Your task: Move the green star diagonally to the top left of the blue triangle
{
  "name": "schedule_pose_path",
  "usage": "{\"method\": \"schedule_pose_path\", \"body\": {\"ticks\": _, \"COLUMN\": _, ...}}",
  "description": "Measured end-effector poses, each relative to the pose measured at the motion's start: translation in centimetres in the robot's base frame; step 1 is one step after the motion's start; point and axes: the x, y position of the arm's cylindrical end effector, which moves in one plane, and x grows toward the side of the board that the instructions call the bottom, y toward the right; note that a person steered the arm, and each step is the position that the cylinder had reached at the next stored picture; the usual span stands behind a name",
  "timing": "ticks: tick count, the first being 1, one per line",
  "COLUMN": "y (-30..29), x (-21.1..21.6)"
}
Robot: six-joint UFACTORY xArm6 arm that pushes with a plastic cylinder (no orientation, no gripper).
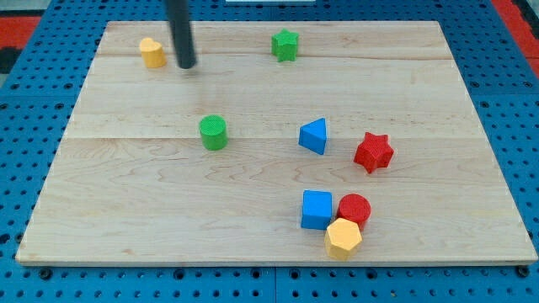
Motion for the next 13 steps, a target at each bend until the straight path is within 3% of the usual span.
{"method": "schedule_pose_path", "body": {"ticks": 2, "y": -2.4, "x": -2.4}}
{"method": "schedule_pose_path", "body": {"ticks": 3, "y": 0.1, "x": -3.8}}
{"method": "schedule_pose_path", "body": {"ticks": 5, "y": 19.7, "x": -6.1}}
{"method": "schedule_pose_path", "body": {"ticks": 6, "y": 20.4, "x": -8.4}}
{"method": "schedule_pose_path", "body": {"ticks": 7, "y": 28.2, "x": -8.2}}
{"method": "schedule_pose_path", "body": {"ticks": 8, "y": 28.4, "x": -5.2}}
{"method": "schedule_pose_path", "body": {"ticks": 9, "y": 22.8, "x": -5.1}}
{"method": "schedule_pose_path", "body": {"ticks": 10, "y": 26.5, "x": -4.1}}
{"method": "schedule_pose_path", "body": {"ticks": 12, "y": 16.8, "x": -3.3}}
{"method": "schedule_pose_path", "body": {"ticks": 13, "y": 17.4, "x": -3.0}}
